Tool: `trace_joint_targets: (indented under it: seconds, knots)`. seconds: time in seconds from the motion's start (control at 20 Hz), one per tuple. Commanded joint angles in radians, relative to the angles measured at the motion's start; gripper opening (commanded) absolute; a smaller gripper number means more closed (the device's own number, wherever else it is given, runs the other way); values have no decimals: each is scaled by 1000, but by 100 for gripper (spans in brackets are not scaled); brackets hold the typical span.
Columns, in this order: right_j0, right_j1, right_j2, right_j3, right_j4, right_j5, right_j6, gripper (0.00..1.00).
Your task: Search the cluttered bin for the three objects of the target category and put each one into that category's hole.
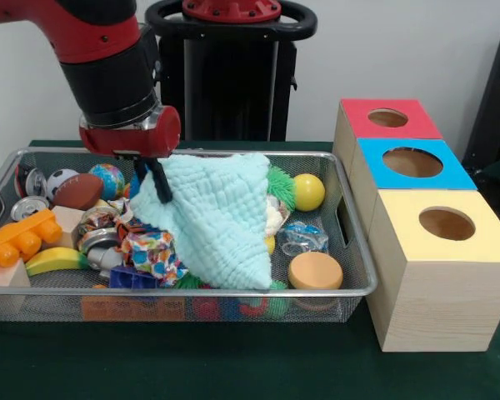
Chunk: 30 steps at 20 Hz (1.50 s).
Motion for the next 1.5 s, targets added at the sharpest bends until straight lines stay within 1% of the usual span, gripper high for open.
trace_joint_targets:
  seconds: [0.05, 0.2, 0.35, 0.55, 0.6, 1.05, 1.3, 1.35, 1.5]
  knots:
    - [-20, 35, 131, -54, -36, 61, -266, 0]
    - [-27, 39, 138, -39, -54, 32, -252, 0]
    - [-35, 52, 140, -36, -86, -8, -256, 0]
    - [-41, 58, 146, -37, -118, -26, -253, 0]
    - [-47, 61, 158, -37, -130, -23, -245, 100]
    - [-52, 61, 178, -20, -150, -34, -212, 100]
    - [-48, 53, 180, -20, -147, -13, -194, 100]
    - [-49, 41, 182, -8, -141, -11, -184, 100]
    - [-38, -55, 181, 77, -110, -2, -109, 100]
